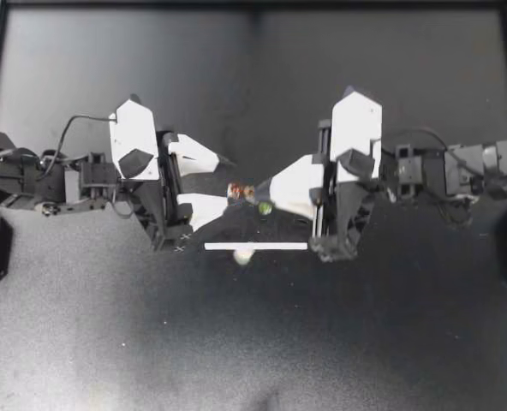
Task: Pick up the candy and unwrap it.
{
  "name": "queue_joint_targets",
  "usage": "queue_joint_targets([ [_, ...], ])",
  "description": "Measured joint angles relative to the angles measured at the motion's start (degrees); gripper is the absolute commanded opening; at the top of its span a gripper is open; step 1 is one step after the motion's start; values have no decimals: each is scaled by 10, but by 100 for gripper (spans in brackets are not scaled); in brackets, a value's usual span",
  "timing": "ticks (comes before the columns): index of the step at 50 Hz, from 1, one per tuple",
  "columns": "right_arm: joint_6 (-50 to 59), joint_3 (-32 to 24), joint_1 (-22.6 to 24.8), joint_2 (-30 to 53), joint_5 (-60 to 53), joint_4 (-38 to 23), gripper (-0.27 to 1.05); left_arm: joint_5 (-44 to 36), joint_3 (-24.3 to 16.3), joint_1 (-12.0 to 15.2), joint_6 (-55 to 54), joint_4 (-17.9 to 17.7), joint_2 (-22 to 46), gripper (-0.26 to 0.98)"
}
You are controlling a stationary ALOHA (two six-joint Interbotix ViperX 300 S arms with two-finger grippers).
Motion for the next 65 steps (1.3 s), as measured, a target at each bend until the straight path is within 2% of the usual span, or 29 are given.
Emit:
queue_joint_targets([
  [15, 0, 11, -5, -13, 9, 0, -19, -4, 5, 0, 38, 1, -13, 58],
  [29, -3, 15, -6, -15, 10, 0, -12, -37, 17, 0, 58, 9, -42, 48],
  [39, -3, 15, -6, -14, 7, 0, 9, -63, 35, -1, 59, 23, -67, 34],
  [45, -7, 15, -6, -14, -4, 0, 36, -78, 47, -1, 59, 27, -85, 28],
  [50, -20, 15, -6, -14, -19, -1, 54, -91, 58, -1, 59, 35, -98, 22],
  [65, -54, 45, -7, -21, -106, -2, 54, -110, 69, -1, 59, 40, -112, -1],
])
